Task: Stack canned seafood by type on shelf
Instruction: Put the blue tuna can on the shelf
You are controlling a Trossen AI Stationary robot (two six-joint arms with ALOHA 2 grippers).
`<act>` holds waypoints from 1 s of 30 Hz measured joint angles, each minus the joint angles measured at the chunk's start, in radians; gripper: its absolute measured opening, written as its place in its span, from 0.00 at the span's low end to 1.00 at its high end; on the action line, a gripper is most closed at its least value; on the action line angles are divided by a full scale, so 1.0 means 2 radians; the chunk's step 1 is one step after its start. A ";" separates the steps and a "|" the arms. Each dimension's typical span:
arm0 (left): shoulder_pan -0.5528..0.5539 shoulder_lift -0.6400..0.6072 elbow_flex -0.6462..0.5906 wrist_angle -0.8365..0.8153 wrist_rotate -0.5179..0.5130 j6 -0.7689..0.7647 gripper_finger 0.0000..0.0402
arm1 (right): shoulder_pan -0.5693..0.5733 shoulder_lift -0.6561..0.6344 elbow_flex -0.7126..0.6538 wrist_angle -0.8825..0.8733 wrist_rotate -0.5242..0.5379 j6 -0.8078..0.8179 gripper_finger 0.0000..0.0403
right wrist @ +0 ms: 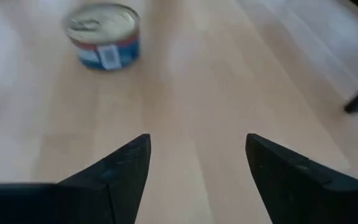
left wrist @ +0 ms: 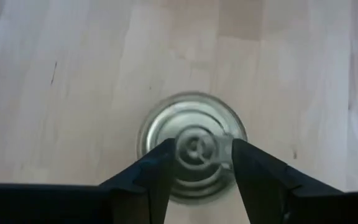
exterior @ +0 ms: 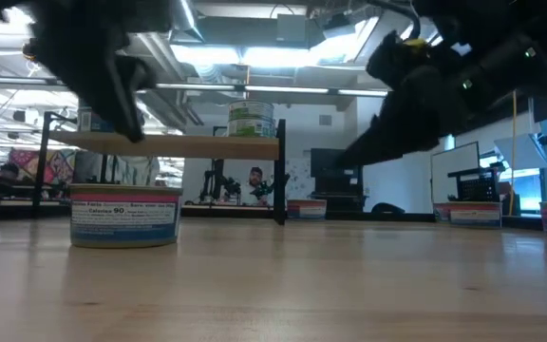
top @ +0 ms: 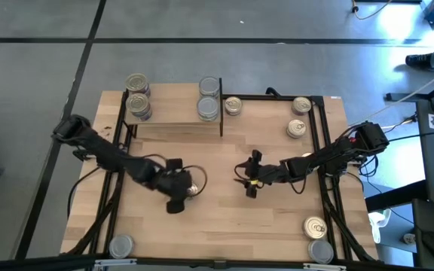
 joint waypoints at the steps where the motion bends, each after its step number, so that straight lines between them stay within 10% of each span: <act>1: -0.012 -0.006 -0.011 0.008 -0.013 -0.005 0.39 | 0.000 0.000 0.000 0.011 -0.007 -0.004 0.66; 9: -0.081 -0.024 -0.119 0.122 -0.073 -0.037 0.32 | 0.000 0.000 0.003 0.111 -0.044 -0.031 0.66; 30: -0.093 -0.024 -0.215 0.308 -0.153 0.013 0.29 | 0.000 0.136 0.182 0.035 -0.065 -0.115 0.66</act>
